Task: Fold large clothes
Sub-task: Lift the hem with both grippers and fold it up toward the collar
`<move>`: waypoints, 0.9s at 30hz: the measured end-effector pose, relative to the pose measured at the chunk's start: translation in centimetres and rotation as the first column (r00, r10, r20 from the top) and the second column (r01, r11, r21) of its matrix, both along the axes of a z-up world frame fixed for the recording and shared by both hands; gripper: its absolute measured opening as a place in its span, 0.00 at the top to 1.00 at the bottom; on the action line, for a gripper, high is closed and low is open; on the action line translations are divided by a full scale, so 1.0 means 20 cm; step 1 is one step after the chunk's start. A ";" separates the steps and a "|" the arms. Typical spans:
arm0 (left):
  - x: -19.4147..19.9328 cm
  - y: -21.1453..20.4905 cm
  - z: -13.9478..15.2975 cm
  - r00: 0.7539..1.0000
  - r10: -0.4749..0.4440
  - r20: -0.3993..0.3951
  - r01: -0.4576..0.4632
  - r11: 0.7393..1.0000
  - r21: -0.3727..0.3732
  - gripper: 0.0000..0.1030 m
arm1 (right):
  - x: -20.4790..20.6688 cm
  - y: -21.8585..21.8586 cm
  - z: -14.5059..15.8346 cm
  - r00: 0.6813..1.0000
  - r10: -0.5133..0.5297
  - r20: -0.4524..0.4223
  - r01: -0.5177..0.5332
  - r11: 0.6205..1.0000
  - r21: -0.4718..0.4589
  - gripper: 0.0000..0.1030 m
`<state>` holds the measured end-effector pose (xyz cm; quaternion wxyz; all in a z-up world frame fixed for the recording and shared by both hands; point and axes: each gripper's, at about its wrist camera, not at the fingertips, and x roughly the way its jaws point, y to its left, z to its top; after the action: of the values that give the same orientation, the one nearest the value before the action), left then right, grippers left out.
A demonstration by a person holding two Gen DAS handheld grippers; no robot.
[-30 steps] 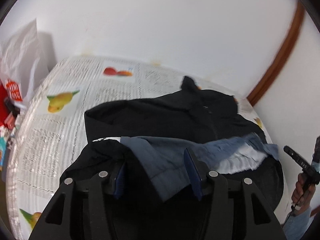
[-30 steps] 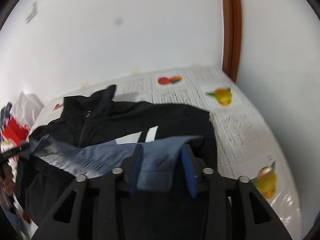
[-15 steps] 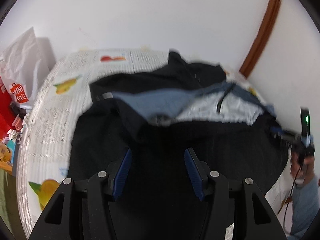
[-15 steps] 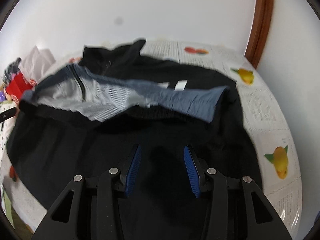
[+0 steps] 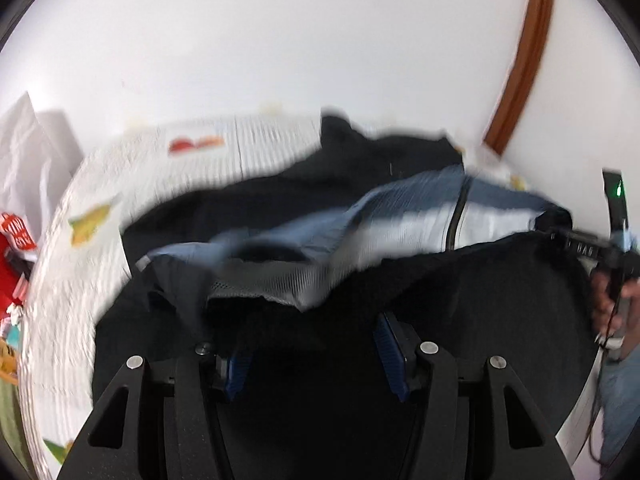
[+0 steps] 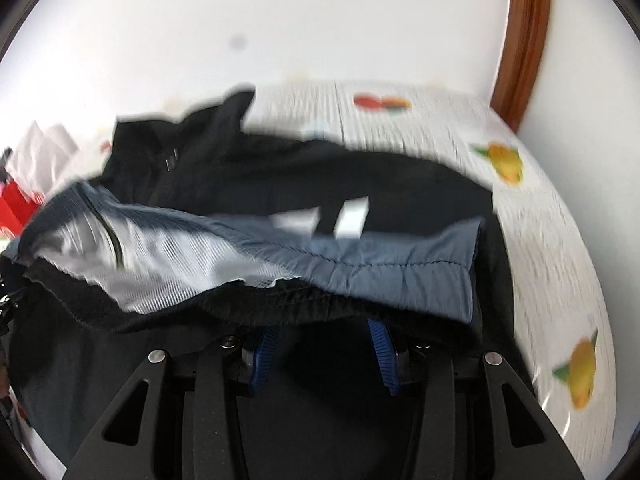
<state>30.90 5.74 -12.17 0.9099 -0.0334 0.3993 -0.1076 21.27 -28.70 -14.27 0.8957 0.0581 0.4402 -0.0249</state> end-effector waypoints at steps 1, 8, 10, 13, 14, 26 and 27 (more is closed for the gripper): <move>0.01 0.01 0.02 1.000 0.010 0.019 -0.010 1.000 -0.010 0.49 | 0.02 -0.01 0.02 1.000 -0.007 0.020 0.007 1.000 0.002 0.58; 0.12 0.11 0.05 0.992 0.116 0.053 -0.116 0.993 -0.002 0.45 | 0.15 -0.08 0.05 0.996 -0.050 0.073 0.054 0.997 -0.053 0.58; 0.16 0.13 -0.01 0.990 0.139 0.024 -0.139 0.990 0.025 0.45 | 0.19 -0.09 0.00 0.997 -0.053 0.051 0.057 0.996 -0.071 0.58; 0.21 0.14 -0.11 0.986 0.164 -0.028 -0.162 0.986 0.049 0.45 | 0.22 -0.13 -0.08 0.997 -0.067 0.022 0.069 0.995 -0.075 0.58; 0.21 0.15 -0.13 0.986 0.166 -0.035 -0.164 0.985 0.046 0.45 | 0.22 -0.14 -0.10 0.998 -0.068 0.017 0.069 0.995 -0.068 0.58; 0.38 -0.02 -0.20 0.985 0.164 -0.051 -0.159 0.983 0.091 0.45 | 0.34 -0.27 -0.19 0.999 -0.048 -0.010 0.046 0.992 -0.119 0.58; 0.39 -0.04 -0.21 0.985 0.164 -0.050 -0.159 0.983 0.095 0.45 | 0.35 -0.29 -0.19 0.999 -0.047 -0.011 0.045 0.992 -0.119 0.57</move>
<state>38.75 4.98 -16.27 0.9043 -0.0275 0.4259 -0.0142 28.25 -34.55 -18.08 0.8937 0.0150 0.4425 -0.0721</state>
